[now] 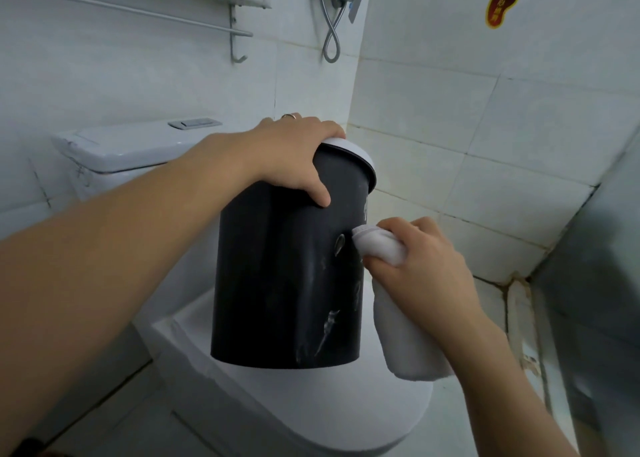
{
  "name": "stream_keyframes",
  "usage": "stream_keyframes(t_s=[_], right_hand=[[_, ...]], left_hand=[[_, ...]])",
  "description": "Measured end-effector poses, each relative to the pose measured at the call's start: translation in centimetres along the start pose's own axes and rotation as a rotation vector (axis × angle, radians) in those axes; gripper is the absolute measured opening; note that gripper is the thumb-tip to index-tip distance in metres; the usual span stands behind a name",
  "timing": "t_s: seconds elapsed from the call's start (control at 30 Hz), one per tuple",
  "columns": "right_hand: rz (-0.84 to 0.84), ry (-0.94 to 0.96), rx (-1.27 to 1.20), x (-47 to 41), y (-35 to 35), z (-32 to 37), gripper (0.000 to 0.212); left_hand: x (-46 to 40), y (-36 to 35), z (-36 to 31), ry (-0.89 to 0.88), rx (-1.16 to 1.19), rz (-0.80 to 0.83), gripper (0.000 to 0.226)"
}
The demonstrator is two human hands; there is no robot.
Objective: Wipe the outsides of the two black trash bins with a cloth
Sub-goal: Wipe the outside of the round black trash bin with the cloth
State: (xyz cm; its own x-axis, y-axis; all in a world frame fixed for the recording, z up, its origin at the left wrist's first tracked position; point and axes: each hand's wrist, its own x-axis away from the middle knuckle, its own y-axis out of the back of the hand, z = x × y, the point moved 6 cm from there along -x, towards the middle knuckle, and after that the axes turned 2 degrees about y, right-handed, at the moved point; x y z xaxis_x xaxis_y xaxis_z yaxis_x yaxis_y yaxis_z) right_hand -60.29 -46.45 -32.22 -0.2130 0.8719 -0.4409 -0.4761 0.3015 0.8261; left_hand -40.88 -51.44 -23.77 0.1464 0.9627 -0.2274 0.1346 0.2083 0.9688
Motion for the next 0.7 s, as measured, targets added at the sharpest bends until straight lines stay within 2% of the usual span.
stream_keyframes(t_s=[0.1, 0.3, 0.53, 0.7], right_hand=[[0.034, 0.038, 0.032, 0.7, -0.6, 1.0, 0.026], [-0.044, 0.191, 0.104, 1.7, -1.2, 4.1, 0.028], [0.001, 0.065, 0.182, 1.0, -1.4, 1.9, 0.028], [-0.03, 0.168, 0.19, 2.1, -1.4, 4.0, 0.028]], left_hand=[[0.0, -0.1, 0.2, 0.001, 0.007, -0.007, 0.097], [-0.2, 0.1, 0.2, 0.001, 0.028, 0.002, 0.097], [0.0, 0.2, 1.1, 0.015, 0.038, -0.007, 0.097], [-0.2, 0.0, 1.1, 0.015, 0.027, -0.004, 0.097]])
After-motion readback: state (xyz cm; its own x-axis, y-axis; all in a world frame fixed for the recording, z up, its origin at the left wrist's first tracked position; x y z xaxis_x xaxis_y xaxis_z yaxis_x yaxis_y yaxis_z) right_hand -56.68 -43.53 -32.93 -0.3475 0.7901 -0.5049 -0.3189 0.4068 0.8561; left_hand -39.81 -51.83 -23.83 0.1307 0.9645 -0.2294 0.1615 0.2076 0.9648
